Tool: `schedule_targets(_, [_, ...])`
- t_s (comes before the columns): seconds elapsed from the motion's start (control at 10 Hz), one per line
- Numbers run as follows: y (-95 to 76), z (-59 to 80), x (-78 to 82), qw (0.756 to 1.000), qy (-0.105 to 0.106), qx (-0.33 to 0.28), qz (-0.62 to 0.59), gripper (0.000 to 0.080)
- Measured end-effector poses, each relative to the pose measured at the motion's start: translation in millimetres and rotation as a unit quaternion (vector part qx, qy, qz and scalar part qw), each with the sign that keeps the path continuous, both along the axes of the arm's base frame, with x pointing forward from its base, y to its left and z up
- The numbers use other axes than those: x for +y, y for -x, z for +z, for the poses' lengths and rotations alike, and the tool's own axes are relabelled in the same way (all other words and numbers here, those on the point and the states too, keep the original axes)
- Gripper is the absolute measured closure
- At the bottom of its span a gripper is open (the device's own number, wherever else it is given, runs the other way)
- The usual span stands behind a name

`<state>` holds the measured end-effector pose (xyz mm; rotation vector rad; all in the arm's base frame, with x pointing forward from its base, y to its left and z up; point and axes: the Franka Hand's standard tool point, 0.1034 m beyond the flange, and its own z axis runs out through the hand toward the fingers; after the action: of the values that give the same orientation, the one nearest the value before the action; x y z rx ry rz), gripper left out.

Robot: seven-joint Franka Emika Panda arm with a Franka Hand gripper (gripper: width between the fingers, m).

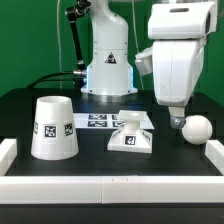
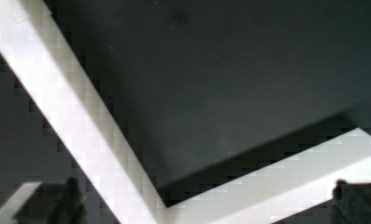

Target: Assemble lamp

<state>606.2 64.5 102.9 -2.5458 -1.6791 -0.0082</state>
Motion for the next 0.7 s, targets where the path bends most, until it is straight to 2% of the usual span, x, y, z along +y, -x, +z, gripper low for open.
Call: schedule_targets(0.7, [2.7,-1.1,-4.0,1.0,0.001,-0.001,-0.006,0.0099])
